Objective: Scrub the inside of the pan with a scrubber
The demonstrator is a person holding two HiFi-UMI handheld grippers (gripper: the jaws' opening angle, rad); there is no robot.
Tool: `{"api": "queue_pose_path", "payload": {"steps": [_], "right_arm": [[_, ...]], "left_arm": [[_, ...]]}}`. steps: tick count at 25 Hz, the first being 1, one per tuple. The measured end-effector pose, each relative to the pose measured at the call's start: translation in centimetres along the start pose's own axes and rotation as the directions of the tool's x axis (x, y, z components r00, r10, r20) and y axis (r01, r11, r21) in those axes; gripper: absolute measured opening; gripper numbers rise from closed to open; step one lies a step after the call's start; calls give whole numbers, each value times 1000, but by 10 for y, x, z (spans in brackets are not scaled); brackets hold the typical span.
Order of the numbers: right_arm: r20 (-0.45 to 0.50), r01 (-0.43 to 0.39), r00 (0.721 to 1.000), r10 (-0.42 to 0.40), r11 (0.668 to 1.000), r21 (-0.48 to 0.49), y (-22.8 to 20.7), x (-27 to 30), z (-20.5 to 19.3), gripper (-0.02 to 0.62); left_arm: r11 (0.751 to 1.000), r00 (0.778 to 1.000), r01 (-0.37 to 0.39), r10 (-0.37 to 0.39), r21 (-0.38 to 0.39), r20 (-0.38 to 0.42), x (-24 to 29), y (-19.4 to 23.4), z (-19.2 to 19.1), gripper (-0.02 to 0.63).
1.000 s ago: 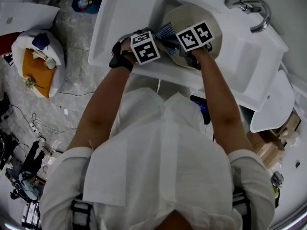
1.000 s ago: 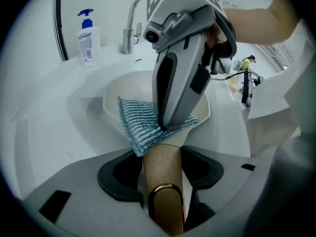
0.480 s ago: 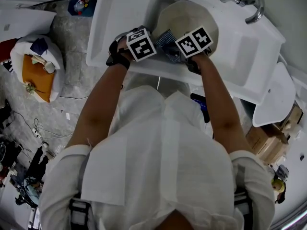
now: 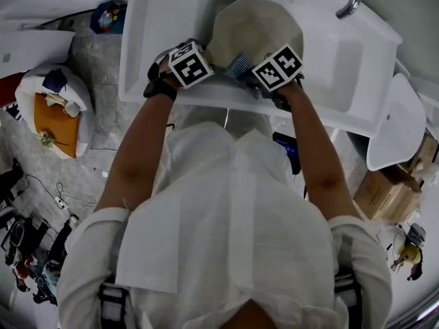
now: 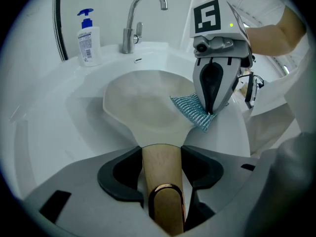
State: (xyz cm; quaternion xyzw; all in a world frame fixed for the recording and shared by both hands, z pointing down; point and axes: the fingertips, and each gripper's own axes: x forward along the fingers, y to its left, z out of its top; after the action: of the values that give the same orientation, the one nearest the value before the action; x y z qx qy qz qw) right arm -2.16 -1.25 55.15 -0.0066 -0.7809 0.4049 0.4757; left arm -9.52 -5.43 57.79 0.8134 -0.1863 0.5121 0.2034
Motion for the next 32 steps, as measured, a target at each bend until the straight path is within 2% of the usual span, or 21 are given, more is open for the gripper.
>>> {"api": "queue_pose_path", "payload": {"steps": [11, 18, 25, 32], "right_arm": [[-57, 110, 992, -110, 994, 7, -23, -23, -40, 15], [-125, 200, 972, -199, 980, -5, -51, -47, -70, 15], [-142, 300, 945, -293, 954, 24, -81, -71, -86, 15], [-76, 418, 908, -412, 902, 110, -121, -97, -89, 15]], "left_arm": [[1000, 1000, 4, -4, 1, -5, -1, 1, 0, 255], [1000, 1000, 7, -7, 1, -6, 0, 3, 0, 255], [1000, 1000, 5, -5, 3, -7, -1, 4, 1, 254], [1000, 1000, 4, -4, 4, -9, 0, 4, -1, 253]]}}
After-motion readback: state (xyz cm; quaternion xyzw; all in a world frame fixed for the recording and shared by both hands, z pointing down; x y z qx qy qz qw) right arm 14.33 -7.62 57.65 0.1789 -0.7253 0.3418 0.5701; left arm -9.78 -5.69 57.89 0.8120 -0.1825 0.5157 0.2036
